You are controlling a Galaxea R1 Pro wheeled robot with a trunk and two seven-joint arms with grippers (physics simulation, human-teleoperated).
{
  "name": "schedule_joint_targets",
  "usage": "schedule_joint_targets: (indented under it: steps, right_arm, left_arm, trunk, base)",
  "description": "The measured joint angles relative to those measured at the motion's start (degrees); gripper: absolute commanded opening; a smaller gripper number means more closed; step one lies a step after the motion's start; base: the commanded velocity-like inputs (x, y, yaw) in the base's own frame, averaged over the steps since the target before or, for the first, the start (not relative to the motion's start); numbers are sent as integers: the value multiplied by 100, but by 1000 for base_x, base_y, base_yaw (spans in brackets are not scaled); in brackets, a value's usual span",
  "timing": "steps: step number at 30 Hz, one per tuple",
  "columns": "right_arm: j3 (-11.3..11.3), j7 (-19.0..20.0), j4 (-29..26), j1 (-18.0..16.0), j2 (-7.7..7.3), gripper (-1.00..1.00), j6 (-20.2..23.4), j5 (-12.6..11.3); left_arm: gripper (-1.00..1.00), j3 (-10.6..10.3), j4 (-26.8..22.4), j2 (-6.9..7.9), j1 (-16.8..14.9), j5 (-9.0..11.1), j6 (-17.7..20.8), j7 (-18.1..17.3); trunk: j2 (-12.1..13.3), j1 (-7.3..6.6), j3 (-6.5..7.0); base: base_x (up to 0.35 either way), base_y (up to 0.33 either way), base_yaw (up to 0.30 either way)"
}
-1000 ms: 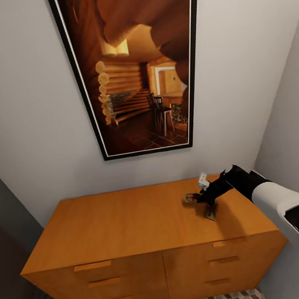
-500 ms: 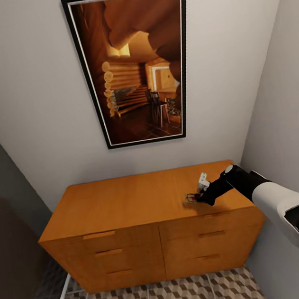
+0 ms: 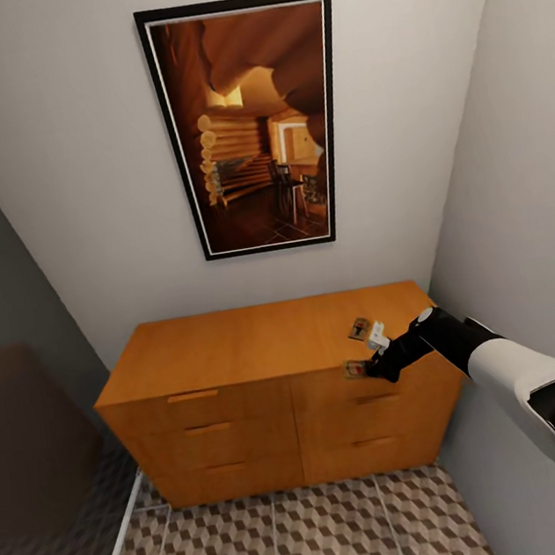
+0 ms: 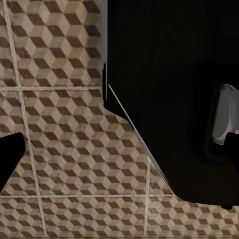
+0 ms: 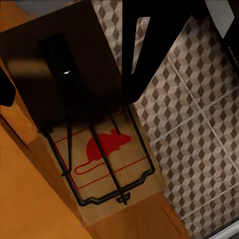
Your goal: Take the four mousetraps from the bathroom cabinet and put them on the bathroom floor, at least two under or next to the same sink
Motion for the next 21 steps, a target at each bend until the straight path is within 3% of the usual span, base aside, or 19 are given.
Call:
schedule_joint_targets:
  steps: [21]
  right_arm:
    - [5, -16, 44, 124, 18, -100, -8, 1]
  left_arm:
    - [100, 9, -8, -5, 0, 0, 0, 0]
  trunk:
    - [0, -1, 0]
  base:
    - [-302, 0, 0]
